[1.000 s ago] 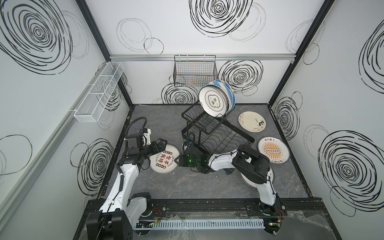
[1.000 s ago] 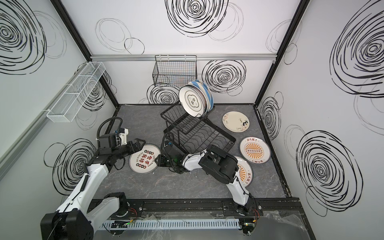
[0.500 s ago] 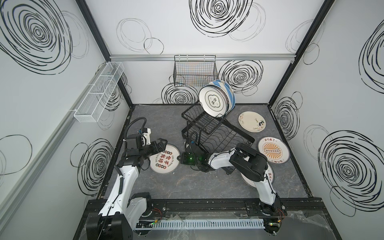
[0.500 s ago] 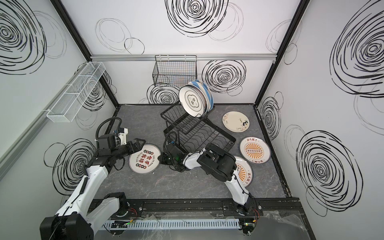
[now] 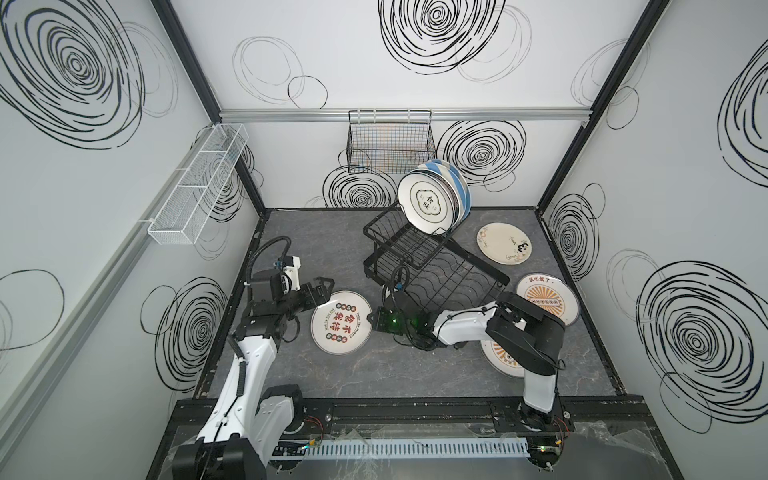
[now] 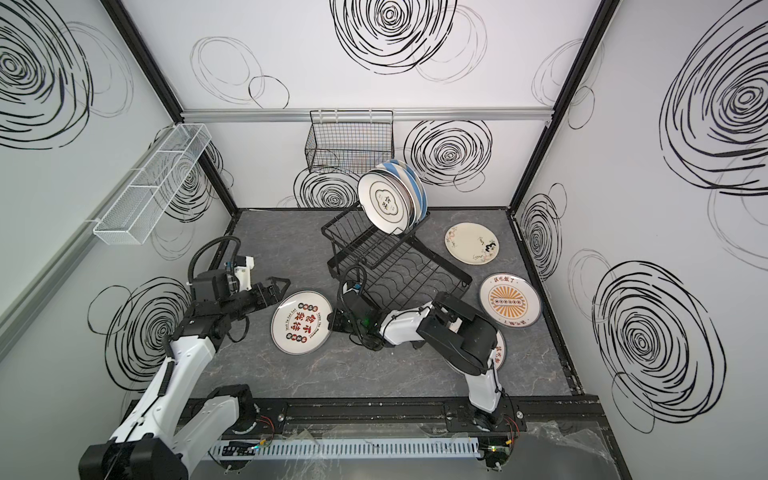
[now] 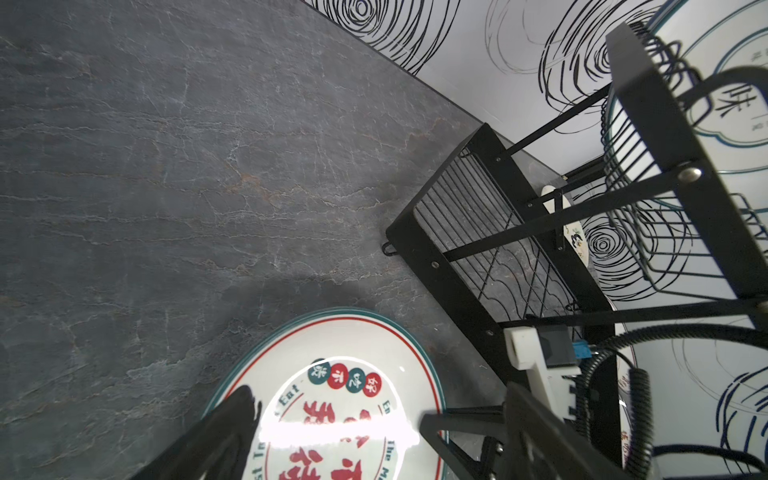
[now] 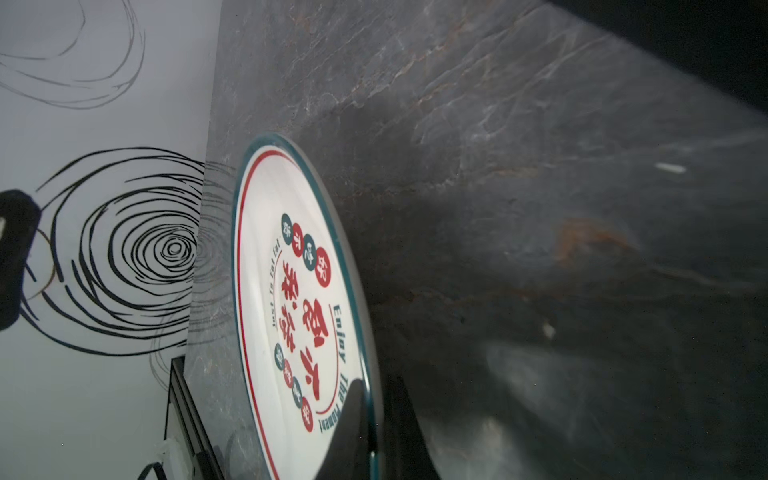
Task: Load the plates into the dish rack
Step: 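Tilt the red-lettered plate upright and lift it with the right gripper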
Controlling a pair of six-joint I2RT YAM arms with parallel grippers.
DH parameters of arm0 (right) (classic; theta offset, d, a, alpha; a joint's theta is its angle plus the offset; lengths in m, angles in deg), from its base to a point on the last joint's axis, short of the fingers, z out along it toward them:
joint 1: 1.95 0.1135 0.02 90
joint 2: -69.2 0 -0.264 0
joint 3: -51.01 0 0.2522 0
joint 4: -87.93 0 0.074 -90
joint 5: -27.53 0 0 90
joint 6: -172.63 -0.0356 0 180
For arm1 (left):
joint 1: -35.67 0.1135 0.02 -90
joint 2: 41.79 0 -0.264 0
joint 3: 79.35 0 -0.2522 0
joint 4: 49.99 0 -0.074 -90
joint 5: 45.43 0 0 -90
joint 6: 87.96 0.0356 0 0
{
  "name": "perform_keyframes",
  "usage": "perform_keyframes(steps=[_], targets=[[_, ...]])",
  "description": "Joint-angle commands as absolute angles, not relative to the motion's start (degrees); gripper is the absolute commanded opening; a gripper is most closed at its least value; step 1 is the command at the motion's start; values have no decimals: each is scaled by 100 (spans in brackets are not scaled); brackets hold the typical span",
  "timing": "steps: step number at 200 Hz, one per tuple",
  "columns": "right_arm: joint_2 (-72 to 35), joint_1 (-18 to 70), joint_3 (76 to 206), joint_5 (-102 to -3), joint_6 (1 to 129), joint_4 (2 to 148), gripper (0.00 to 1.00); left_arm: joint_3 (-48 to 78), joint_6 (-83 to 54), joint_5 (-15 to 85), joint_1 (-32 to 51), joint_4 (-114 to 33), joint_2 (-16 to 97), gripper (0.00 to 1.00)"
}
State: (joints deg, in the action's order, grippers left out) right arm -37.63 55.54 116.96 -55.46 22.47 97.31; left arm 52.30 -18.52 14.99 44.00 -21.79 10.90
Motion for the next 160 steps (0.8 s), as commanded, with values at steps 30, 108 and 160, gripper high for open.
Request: perform_keyframes(steps=[30,108,160], targets=[[-1754,5812,11101,-6825,3021,8150,0,5278,-1800,1274,4423,-2517,1004,96],[855,6203,11088,-7809,3936,5917,0,5278,-1704,1699,3855,-2399,1025,96],[1901,6164,11831,-7766,4740,5403,0,5287,-1685,1946,3593,-2322,978,96]])
